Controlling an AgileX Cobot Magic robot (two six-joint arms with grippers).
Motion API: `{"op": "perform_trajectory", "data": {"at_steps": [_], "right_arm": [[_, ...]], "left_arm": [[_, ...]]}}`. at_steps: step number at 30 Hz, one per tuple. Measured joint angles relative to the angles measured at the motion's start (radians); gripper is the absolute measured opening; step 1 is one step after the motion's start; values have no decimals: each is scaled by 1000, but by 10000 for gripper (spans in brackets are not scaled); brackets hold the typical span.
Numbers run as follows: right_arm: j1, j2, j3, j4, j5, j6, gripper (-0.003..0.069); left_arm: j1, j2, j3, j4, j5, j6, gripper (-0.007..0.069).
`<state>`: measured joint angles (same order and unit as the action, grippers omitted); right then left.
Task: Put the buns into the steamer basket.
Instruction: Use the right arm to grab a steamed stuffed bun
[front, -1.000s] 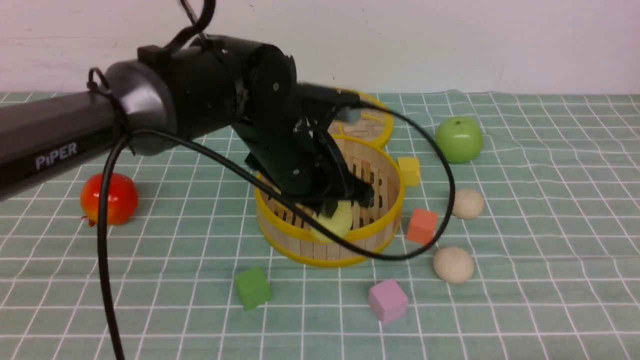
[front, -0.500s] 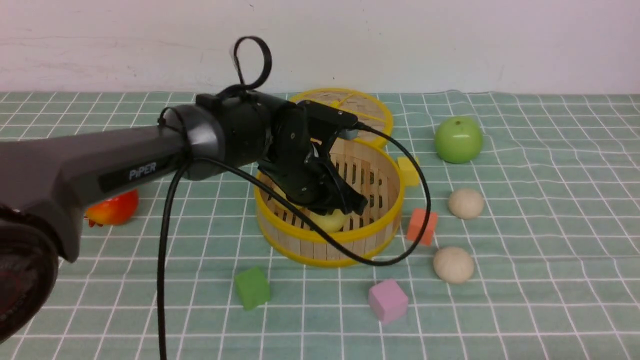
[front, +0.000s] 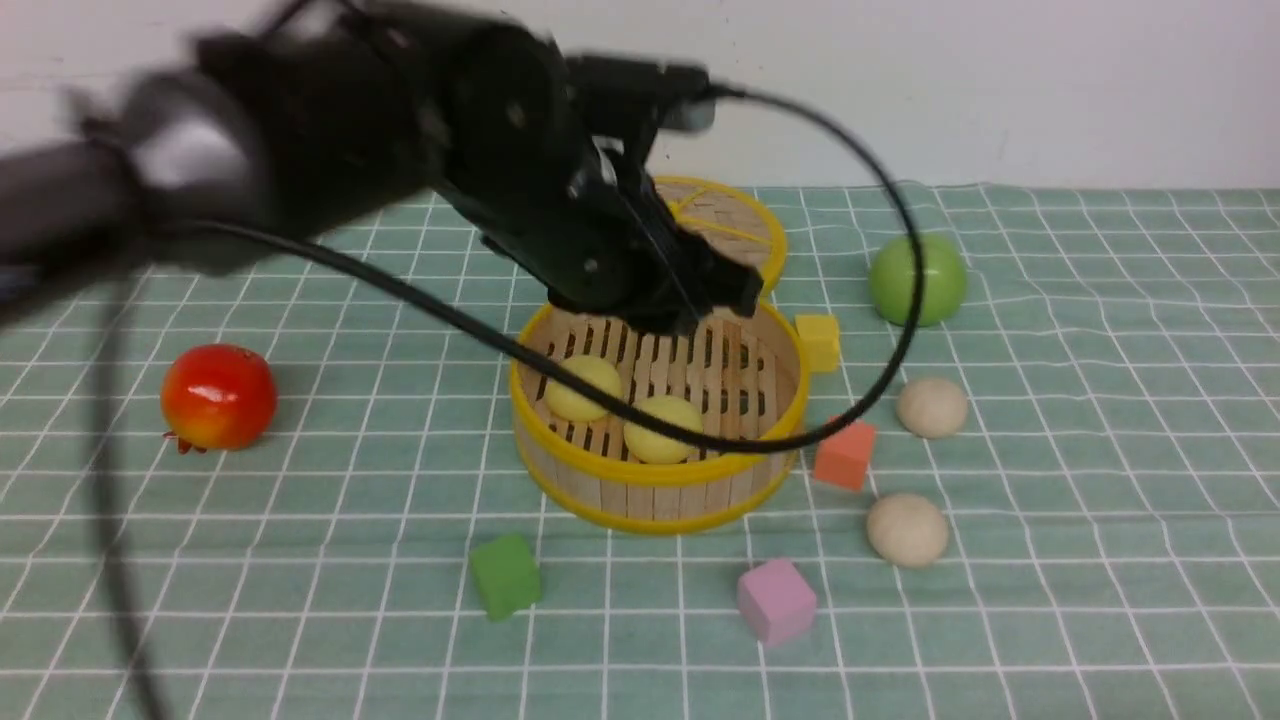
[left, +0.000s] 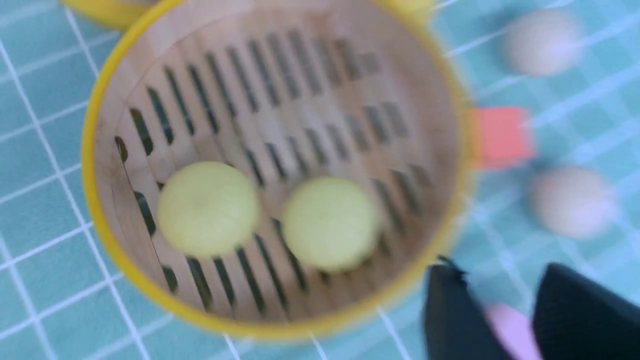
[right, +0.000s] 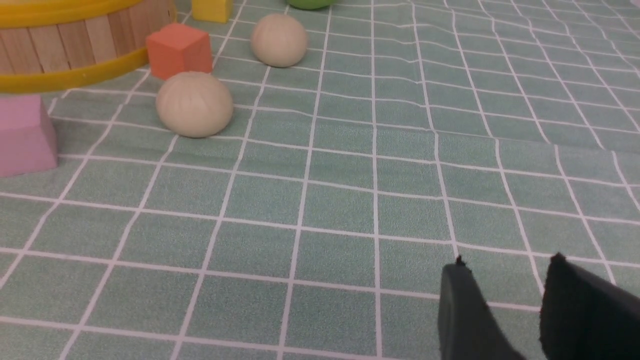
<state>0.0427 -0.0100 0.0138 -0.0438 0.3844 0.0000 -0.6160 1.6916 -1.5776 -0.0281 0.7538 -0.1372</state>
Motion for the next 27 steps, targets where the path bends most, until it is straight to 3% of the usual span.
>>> {"op": "perform_trajectory", "data": {"at_steps": [4, 12, 19, 27], "right_arm": [[0, 0, 0, 0, 0, 0, 240], [0, 0, 0, 0, 0, 0, 240], [0, 0, 0, 0, 0, 0, 240], [0, 0, 0, 0, 0, 0, 240]], "left_arm": [[-31, -202, 158, 5, -7, -3, -11], [-35, -658, 621, -5, -250, -8, -14], [-35, -1072, 1093, -8, -614, -8, -14], [-35, -1205, 1382, -14, -904, -8, -14]]}}
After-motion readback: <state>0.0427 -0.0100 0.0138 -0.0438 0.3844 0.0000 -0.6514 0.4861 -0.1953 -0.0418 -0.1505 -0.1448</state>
